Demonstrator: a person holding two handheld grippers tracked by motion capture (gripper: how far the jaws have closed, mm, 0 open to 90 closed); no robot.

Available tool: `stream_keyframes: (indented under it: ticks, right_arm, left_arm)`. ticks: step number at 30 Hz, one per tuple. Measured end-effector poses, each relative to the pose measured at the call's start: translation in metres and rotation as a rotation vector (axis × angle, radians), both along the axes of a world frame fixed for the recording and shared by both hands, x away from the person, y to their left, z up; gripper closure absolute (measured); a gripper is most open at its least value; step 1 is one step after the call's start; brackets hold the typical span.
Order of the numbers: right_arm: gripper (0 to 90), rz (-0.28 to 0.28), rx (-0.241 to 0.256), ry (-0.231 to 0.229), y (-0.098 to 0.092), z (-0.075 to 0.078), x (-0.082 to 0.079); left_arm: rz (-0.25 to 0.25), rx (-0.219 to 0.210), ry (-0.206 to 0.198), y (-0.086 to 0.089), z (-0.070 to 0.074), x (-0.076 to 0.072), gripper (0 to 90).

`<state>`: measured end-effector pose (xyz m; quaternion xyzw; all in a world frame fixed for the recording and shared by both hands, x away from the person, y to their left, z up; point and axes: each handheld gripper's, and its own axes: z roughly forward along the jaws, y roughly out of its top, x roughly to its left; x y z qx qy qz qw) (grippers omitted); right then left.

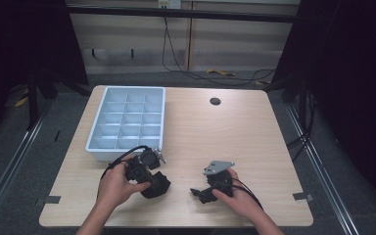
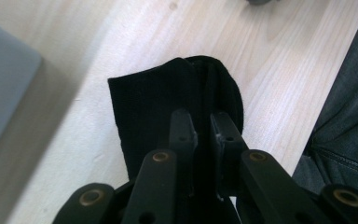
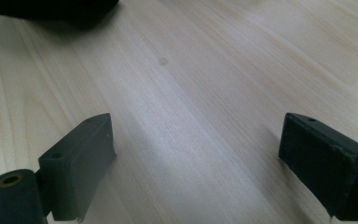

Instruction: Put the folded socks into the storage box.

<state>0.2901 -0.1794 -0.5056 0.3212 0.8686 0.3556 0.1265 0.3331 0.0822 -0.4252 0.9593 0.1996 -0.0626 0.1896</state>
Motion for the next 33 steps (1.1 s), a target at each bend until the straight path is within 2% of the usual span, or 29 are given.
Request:
stream_keyframes:
  ticks: [14,19,33]
  right_arm:
    - [9.7,0.002,0.000,-0.001,0.000,0.000,0.000]
    - [9.7,0.003,0.000,0.000,0.000,0.000,0.000]
    - [9.7,0.003,0.001,-0.004,0.000,0.000,0.000]
  left_arm:
    - [0.027,-0.010,-0.013,0.009,0.015,0.006,81.5]
    - [0.038,-0.007,-0.039,0.016,0.034,0.010,81.5]
    - [0.067,0.016,-0.048,0.033,0.073,0.023,81.5]
